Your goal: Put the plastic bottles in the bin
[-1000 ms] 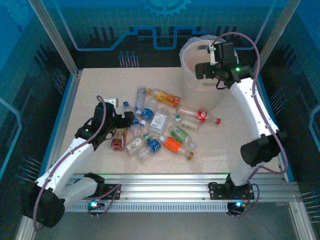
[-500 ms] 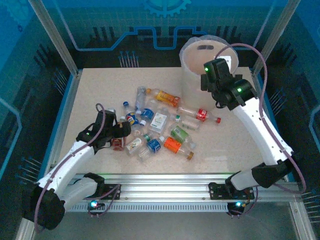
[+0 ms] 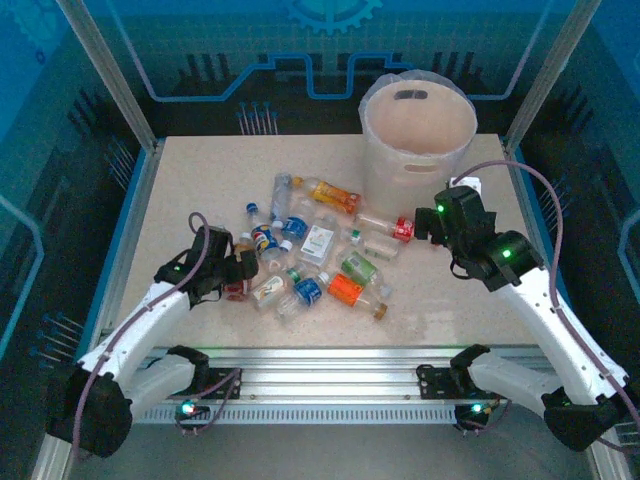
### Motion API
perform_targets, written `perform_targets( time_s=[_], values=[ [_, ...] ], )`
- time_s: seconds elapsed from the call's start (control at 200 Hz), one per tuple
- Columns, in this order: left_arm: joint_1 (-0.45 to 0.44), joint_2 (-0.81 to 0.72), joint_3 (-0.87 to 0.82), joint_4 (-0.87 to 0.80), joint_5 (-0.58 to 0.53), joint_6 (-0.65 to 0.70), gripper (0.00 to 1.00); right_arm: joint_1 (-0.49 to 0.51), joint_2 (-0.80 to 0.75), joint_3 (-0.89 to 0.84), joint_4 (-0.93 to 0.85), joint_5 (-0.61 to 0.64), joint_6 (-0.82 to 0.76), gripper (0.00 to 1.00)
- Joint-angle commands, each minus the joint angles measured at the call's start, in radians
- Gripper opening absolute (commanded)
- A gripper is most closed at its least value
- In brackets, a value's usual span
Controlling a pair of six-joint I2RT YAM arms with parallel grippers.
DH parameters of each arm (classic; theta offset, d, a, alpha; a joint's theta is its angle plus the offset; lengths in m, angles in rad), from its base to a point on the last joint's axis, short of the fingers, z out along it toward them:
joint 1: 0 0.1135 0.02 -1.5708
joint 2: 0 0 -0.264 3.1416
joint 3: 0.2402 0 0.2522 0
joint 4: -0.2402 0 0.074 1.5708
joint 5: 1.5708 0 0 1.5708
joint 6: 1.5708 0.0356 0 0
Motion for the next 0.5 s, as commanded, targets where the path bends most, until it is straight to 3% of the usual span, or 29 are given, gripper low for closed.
perform_targets(
  time_s=[0.0,0.495],
  values=[
    [0.016,0.047,-0.005,-0.009,0.031,-0.043,0.99,-0.003,-0.011,-0.017,0.0,-0.006,0.023,1.0],
    [0.034,0.2,-0.042,0.088,0.015,-0.121,0.95,-0.004,0.081,0.029,-0.07,-0.026,0.056,1.0]
  ],
)
